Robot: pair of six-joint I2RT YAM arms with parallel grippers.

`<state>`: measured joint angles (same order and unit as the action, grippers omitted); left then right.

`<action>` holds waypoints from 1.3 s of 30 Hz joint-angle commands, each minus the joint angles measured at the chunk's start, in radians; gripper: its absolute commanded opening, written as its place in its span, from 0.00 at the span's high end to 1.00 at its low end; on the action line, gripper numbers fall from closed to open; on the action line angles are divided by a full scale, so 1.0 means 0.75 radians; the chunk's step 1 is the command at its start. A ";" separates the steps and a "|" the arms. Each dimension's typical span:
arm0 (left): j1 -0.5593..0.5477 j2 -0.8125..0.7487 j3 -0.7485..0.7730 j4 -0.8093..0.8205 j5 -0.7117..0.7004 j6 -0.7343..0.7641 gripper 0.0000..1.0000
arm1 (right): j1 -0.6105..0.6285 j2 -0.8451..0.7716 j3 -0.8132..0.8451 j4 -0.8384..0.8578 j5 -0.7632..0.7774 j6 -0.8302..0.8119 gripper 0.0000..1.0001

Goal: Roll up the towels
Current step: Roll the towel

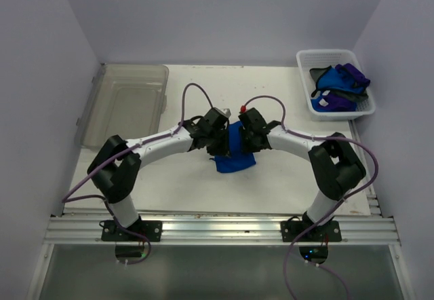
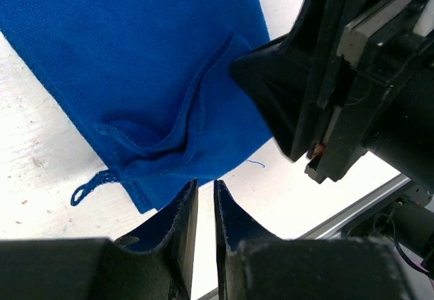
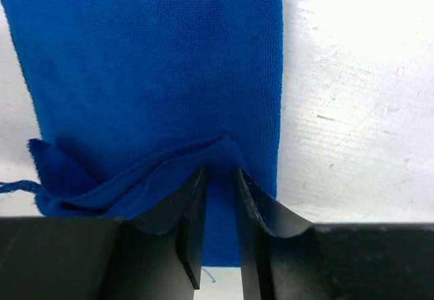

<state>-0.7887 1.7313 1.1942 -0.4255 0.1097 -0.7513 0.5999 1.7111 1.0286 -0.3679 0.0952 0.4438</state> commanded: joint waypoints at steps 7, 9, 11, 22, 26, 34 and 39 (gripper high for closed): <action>0.004 0.019 -0.026 0.048 0.021 -0.003 0.81 | -0.010 -0.074 0.009 0.024 0.102 0.030 1.00; 0.002 0.027 -0.026 0.048 0.026 0.000 0.81 | -0.014 -0.111 -0.019 0.034 0.127 0.050 1.00; 0.004 0.027 -0.021 0.050 0.028 0.006 0.81 | -0.018 -0.132 -0.048 0.041 0.157 0.067 1.00; 0.004 0.099 0.062 0.007 0.011 0.067 0.78 | -0.033 -0.132 -0.063 0.051 0.178 0.106 1.00; 0.004 0.170 0.103 -0.024 -0.013 0.104 0.79 | -0.045 -0.069 -0.050 0.065 0.186 0.124 1.00; 0.043 0.213 0.195 -0.081 -0.205 0.118 0.80 | -0.066 -0.054 -0.062 0.084 0.184 0.118 1.00; 0.058 0.224 0.240 -0.118 -0.236 0.108 0.80 | -0.066 -0.091 -0.079 0.067 0.151 0.079 1.00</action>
<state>-0.7563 1.9003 1.3216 -0.4885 -0.0177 -0.6868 0.5549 1.6798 0.9730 -0.3321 0.1993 0.5190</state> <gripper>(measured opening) 0.205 0.010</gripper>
